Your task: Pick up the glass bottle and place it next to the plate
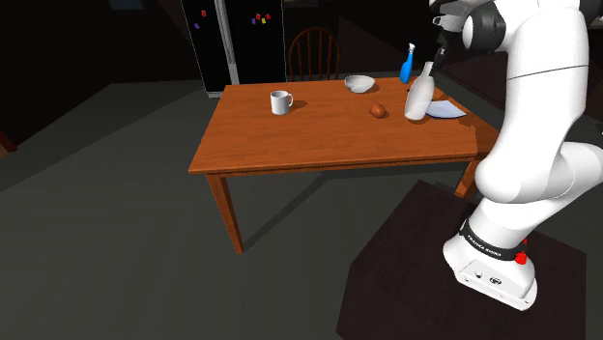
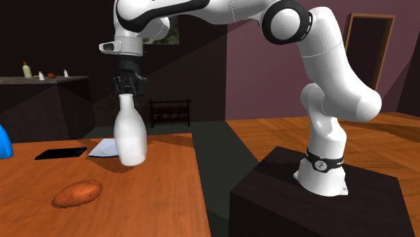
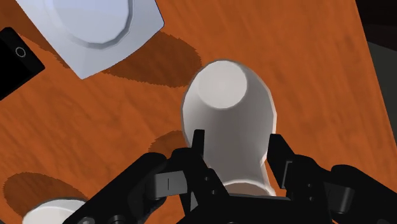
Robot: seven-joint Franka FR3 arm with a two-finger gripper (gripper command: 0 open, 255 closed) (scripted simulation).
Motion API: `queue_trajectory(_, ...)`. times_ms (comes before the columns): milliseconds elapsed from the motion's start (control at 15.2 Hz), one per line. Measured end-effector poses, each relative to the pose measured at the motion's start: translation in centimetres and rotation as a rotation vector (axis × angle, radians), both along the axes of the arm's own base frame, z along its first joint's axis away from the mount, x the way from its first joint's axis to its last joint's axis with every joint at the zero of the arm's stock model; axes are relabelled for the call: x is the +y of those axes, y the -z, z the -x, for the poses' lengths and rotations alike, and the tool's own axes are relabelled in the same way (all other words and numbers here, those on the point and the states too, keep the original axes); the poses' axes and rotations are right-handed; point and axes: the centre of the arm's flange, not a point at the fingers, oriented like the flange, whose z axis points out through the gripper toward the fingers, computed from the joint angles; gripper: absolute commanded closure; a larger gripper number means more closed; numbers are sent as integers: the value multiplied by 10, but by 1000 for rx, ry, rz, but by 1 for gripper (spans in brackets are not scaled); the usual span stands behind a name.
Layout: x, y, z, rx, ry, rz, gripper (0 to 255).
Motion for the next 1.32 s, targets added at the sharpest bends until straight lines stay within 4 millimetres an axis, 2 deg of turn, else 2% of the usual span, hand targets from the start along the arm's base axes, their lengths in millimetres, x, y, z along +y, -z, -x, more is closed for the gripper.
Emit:
queue_trajectory(462,0,37,0,0,0,0,255)
queue_trajectory(858,0,41,-1,0,0,0,255)
queue_trajectory(924,0,41,-1,0,0,0,0)
queue_trajectory(1320,0,41,-1,-1,0,1,0)
